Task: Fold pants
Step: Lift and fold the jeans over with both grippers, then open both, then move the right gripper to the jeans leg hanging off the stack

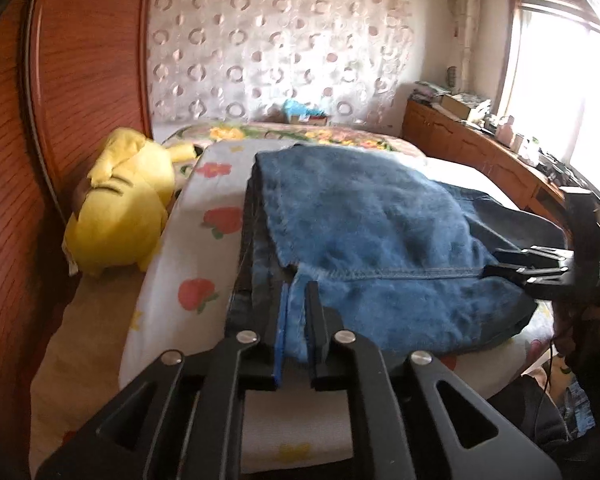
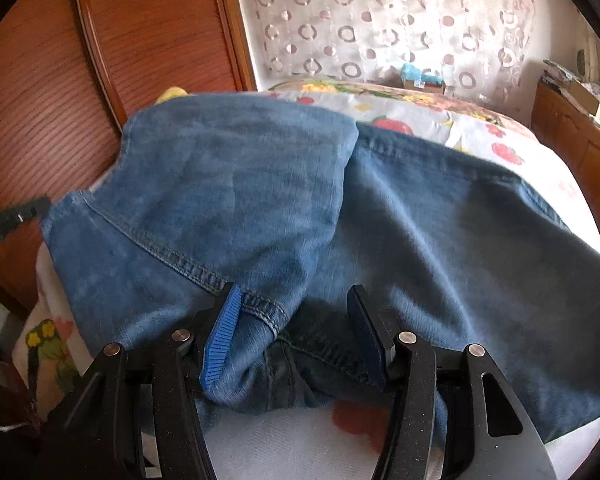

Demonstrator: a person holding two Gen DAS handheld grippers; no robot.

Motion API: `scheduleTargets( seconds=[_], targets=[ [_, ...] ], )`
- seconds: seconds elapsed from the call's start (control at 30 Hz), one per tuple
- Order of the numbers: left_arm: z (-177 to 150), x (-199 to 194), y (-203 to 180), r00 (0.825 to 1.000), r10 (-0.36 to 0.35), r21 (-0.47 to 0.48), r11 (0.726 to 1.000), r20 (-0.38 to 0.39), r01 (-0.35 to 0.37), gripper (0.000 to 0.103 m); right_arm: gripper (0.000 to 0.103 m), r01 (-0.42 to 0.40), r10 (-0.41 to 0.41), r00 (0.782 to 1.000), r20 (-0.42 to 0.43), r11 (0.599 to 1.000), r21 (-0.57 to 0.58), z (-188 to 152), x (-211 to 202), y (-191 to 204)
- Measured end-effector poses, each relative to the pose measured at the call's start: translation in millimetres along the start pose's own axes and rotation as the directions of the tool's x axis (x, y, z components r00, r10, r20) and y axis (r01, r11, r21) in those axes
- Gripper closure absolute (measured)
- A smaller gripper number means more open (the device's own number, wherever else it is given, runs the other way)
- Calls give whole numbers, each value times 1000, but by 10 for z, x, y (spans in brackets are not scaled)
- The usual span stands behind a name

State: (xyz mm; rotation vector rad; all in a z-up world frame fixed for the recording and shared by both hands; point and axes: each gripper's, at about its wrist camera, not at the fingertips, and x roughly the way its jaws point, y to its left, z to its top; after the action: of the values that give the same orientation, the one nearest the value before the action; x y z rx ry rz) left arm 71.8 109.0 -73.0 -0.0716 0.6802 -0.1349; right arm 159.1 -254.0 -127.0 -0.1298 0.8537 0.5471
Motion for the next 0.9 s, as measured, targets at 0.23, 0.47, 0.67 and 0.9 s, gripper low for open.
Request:
scheduleTargets(
  seconds=[0.23, 0.47, 0.67, 0.9],
  targets=[
    [102, 94, -241, 999, -36, 62, 997, -19, 37, 77, 46, 37, -36, 999, 25, 999, -31, -90, 16, 58],
    [179, 325, -566, 996, -76, 94, 992, -46, 80, 73, 46, 29, -29, 999, 38, 999, -23, -95, 7, 37],
    [180, 584, -713, 994, -69, 101, 992, -87, 78, 73, 46, 20, -20, 999, 47, 1000, -12, -95, 3, 8],
    [16, 861, -786, 990, -8, 106, 994, -138, 23, 72, 46, 26, -25, 998, 50, 1000, -18, -95, -5, -6]
  ],
)
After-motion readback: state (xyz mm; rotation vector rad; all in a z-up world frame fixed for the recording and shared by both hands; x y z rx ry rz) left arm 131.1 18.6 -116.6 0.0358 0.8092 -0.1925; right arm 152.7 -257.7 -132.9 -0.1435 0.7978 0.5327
